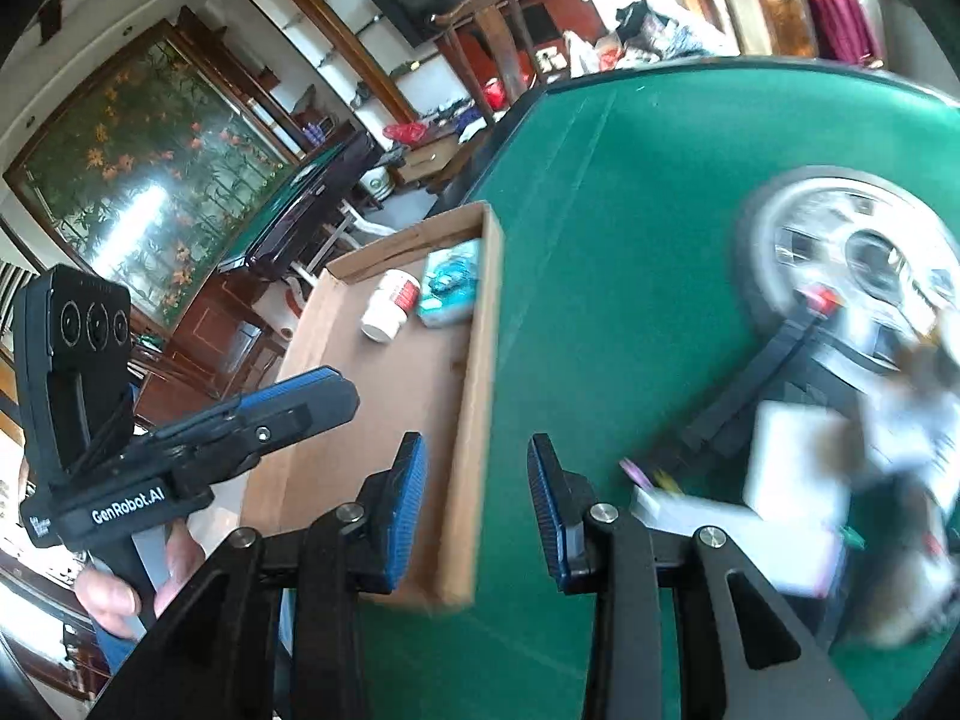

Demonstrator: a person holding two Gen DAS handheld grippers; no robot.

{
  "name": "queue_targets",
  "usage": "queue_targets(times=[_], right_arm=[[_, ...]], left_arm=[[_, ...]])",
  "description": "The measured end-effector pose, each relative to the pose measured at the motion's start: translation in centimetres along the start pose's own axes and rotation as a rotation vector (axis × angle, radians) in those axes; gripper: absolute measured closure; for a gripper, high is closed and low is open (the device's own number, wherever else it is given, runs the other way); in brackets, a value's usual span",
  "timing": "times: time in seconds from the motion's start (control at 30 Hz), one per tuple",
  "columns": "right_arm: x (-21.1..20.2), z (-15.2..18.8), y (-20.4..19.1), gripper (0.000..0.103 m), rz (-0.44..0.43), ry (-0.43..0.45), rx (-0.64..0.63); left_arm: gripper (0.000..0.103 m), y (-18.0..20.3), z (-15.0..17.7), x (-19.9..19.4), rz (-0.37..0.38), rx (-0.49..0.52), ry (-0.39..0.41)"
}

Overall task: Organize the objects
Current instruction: 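Open both grippers to release the bottle and pack in the tray, then grasp a black marker with left gripper while right gripper grasps the black snack bag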

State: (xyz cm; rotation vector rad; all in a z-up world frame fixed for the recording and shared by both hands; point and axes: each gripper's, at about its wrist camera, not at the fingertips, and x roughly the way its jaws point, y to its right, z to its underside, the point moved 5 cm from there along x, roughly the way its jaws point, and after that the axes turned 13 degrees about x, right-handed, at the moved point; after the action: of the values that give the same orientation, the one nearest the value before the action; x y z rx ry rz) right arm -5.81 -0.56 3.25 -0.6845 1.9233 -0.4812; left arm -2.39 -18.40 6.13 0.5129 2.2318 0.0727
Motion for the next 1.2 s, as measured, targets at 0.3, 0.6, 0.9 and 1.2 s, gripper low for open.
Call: queue_targets(times=[0.3,0.6,0.9,1.2], right_arm=[[-10.8,1.6,9.1,0.049,0.070,0.214,0.044],[-13.8,2.0,15.8,0.046,0.146,0.251,0.086],[-11.0,-2.7,19.8,0.042,0.199,0.177,0.029],[-11.4,3.4,17.5,0.036,0.059,-0.080,-0.059]], left_arm=[[0.058,12.7,3.4,5.2,0.159,0.152,-0.118],[0.058,19.8,4.8,11.6,0.020,0.270,-0.259],[0.086,18.8,5.0,13.6,-0.075,0.287,-0.258],[0.089,16.5,6.5,11.2,-0.092,0.288,-0.258]])
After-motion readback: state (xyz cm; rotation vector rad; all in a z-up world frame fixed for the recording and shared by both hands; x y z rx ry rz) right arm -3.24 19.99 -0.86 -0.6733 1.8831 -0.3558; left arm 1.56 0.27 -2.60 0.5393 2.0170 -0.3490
